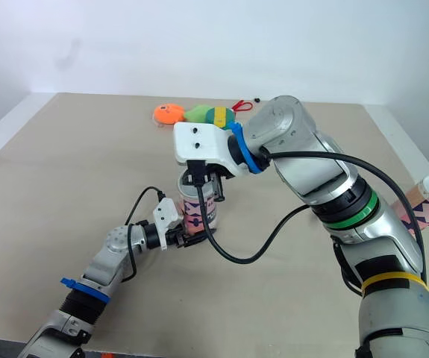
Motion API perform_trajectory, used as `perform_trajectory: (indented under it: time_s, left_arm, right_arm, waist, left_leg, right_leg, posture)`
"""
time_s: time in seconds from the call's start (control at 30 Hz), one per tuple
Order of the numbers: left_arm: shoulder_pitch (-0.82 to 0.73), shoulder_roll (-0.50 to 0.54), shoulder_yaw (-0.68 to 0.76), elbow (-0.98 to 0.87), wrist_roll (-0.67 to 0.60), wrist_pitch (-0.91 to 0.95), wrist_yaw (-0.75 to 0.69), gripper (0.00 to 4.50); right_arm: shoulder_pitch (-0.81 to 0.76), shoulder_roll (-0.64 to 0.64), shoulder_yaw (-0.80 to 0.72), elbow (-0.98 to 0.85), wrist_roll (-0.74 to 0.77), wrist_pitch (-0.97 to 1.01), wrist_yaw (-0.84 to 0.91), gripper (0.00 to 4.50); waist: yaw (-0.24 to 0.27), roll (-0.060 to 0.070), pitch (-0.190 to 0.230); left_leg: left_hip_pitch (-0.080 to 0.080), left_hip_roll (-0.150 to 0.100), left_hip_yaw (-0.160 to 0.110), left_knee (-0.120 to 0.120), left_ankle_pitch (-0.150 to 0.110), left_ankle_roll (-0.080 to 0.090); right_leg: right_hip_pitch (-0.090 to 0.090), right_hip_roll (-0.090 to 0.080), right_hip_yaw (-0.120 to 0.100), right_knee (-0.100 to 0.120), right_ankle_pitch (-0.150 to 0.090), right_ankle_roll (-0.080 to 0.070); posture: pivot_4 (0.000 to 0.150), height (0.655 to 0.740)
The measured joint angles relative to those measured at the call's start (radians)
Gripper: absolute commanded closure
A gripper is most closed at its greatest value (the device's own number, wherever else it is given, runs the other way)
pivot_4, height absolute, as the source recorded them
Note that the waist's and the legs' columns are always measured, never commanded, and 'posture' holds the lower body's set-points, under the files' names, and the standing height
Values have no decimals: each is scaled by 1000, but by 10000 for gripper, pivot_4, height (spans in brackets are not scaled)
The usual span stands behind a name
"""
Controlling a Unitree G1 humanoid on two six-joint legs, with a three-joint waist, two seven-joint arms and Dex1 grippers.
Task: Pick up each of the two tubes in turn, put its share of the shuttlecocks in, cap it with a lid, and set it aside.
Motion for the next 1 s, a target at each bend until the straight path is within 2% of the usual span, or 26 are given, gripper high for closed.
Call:
perform_trajectory:
  time_s: [0.4, 0.67, 1.0]
  left_arm:
    - [1, 0, 12, 2, -2, -1, 0, 12703]
    - [10, 2, 22, 10, -2, -1, 0, 12703]
    - [15, 5, 29, 16, -4, -2, 0, 12703]
  right_arm:
    - [33, 40, -17, 2, 0, -12, -26, 44532]
    - [125, 110, -95, 60, 29, -35, -36, 44532]
    - [168, 155, -122, 116, 29, -88, -39, 44532]
  waist:
    - [-3, 1, -1]
    - [-4, 1, -2]
    - [-6, 2, -11]
  left_leg:
    - [1, 3, -1, 1, 0, 0]
    - [16, 5, 0, -5, 0, 0]
    - [21, 9, 0, -8, 0, 0]
  right_leg:
    - [1, 4, 0, 1, 0, -2]
    - [11, 7, 1, 1, -4, -10]
    - [10, 10, 1, 1, -6, -13]
  posture:
    - [1500, 7400]
    - [1500, 7400]
    - [1500, 7400]
